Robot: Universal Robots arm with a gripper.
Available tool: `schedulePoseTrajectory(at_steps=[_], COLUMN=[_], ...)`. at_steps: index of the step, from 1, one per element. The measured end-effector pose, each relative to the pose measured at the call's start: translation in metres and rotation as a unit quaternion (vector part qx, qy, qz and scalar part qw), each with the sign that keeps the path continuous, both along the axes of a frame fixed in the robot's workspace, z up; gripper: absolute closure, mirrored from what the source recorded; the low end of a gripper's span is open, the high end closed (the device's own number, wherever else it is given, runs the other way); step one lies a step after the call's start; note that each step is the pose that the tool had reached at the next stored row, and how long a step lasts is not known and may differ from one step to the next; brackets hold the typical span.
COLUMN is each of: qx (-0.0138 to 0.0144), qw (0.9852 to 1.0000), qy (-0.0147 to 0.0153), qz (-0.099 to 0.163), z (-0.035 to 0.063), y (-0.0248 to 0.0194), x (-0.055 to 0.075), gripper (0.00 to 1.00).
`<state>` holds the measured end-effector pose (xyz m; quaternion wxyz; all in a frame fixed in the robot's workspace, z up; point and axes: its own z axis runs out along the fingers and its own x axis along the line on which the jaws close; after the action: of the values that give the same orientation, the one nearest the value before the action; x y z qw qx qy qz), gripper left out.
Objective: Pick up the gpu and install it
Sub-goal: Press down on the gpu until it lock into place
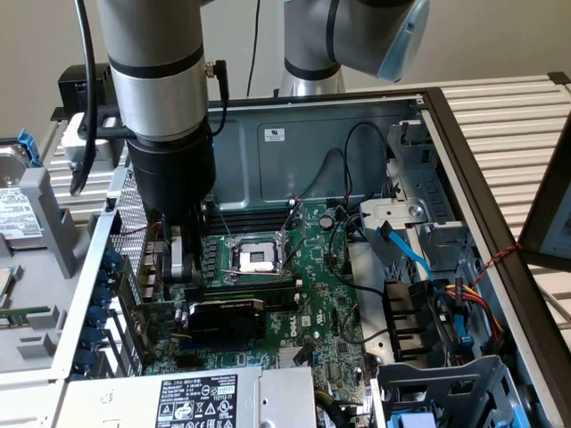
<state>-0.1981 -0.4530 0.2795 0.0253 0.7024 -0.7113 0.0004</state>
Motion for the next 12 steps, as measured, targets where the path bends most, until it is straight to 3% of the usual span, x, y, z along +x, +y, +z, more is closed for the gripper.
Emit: schedulePoseTrajectory(at_steps=[3,6,12], qx=[-0.0001,0.0002,0.0039], qw=[1.0,1.0,1.0], qy=[0.0004,0.0004,0.0003], qz=[0.0,0.0,0.0], z=[0.0015,0.0015,0.0015], y=[-0.0069,-0.0107,-0.0089], x=[0.006,0.015,0.022], gripper=[0.89,0.89,0.89])
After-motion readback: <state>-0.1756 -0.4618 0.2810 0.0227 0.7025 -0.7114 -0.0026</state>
